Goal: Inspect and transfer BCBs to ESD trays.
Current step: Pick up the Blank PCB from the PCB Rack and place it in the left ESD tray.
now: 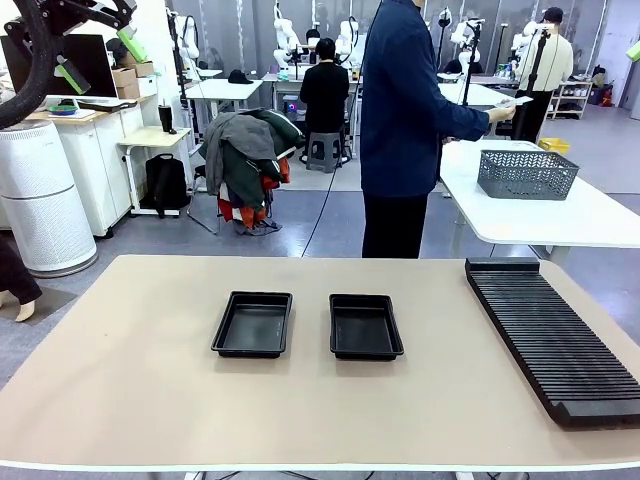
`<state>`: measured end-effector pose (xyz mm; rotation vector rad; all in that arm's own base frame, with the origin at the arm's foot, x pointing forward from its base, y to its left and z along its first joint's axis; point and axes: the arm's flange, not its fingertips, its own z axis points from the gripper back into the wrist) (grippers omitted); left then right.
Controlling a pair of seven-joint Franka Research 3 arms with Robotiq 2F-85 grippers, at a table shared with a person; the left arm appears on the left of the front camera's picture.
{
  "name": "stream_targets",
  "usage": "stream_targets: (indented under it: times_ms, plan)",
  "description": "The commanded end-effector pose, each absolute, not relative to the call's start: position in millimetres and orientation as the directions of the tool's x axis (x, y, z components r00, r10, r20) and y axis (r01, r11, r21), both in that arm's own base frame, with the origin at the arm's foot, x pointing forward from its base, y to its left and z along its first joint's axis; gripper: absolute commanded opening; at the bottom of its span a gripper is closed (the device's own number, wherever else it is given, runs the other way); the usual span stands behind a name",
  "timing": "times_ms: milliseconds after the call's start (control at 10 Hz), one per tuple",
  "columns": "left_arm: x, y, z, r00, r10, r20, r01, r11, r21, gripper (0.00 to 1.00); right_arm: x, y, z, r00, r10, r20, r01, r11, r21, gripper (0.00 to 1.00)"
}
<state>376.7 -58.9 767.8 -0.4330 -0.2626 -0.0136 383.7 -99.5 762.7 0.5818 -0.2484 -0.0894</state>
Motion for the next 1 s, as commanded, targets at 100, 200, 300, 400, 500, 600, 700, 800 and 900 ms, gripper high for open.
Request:
stream_targets:
  times_ms: [100,200,300,400,500,600,700,800,900]
  plan:
    - [376.6,-59.2,767.5,0.966,0.033,0.257,0.078,0.908,-0.411,1.00,383.6,-98.8,762.5,0.966,-0.152,0.207,0.011,0.830,0.558,1.00]
    - [376.6,-59.2,767.5,0.966,0.033,0.257,0.078,0.908,-0.411,1.00,383.6,-98.8,762.5,0.966,-0.152,0.207,0.011,0.830,0.558,1.00]
    - [376.6,-59.2,767.5,0.966,0.033,0.257,0.078,0.908,-0.411,1.00,383.6,-98.8,762.5,0.966,-0.152,0.207,0.011,0.830,0.558,1.00]
    - [376.6,-59.2,767.5,0.966,0.033,0.257,0.078,0.908,-0.411,1.00,383.6,-98.8,762.5,0.966,-0.152,0.207,0.011,0.830,0.558,1.00]
    - [376.6,-59.2,767.5,0.966,0.033,0.257,0.078,0.908,-0.411,1.00,383.6,-98.8,762.5,0.966,-0.152,0.207,0.011,0.830,0.558,1.00]
    - [376.6,-59.2,767.5,0.966,0.033,0.257,0.078,0.908,-0.411,1.00,383.6,-98.8,762.5,0.966,-0.152,0.207,0.011,0.830,0.558,1.00]
    - [376.6,-59.2,767.5,0.966,0.033,0.257,0.078,0.908,-0.411,1.00,383.6,-98.8,762.5,0.966,-0.152,0.207,0.011,0.830,0.558,1.00]
    - [376.6,-59.2,767.5,0.966,0.033,0.257,0.078,0.908,-0.411,1.00,383.6,-98.8,762.5,0.966,-0.152,0.207,0.011,0.830,0.558,1.00]
    - [376.6,-59.2,767.5,0.966,0.033,0.257,0.078,0.908,-0.411,1.00,383.6,-98.8,762.5,0.966,-0.152,0.207,0.011,0.830,0.558,1.00]
